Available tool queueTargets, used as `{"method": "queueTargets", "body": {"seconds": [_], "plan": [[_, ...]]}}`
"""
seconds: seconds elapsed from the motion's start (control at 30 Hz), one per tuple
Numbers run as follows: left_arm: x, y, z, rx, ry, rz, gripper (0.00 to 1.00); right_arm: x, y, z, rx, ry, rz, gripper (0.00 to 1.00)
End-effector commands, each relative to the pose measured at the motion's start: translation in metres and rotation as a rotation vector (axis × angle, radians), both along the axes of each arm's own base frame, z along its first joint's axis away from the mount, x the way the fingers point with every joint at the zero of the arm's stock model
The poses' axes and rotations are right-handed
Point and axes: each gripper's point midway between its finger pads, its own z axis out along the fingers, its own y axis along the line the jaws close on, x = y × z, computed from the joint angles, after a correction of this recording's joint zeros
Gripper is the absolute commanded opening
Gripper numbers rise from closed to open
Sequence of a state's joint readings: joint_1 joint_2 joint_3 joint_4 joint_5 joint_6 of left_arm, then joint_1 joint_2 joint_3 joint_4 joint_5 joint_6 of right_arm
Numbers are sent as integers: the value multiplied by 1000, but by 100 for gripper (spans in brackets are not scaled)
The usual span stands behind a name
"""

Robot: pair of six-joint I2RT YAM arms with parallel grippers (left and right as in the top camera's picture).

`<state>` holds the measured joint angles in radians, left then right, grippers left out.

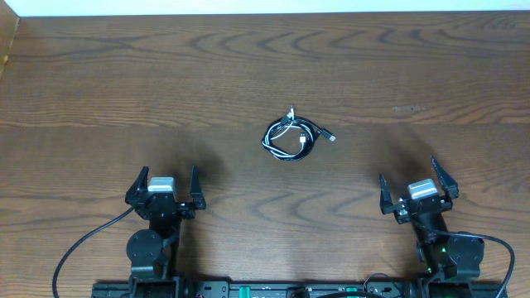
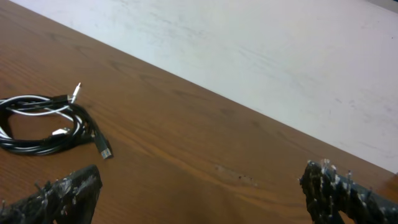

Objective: Untangle cables

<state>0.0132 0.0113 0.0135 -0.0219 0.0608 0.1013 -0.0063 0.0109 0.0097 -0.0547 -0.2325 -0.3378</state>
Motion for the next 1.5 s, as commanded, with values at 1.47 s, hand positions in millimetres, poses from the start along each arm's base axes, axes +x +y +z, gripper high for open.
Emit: {"method": "queueTargets", "body": {"seconds": [1.47], "plan": [[83, -54, 82, -73, 599, -241, 100, 63, 31, 72, 142, 353, 161, 99]]}}
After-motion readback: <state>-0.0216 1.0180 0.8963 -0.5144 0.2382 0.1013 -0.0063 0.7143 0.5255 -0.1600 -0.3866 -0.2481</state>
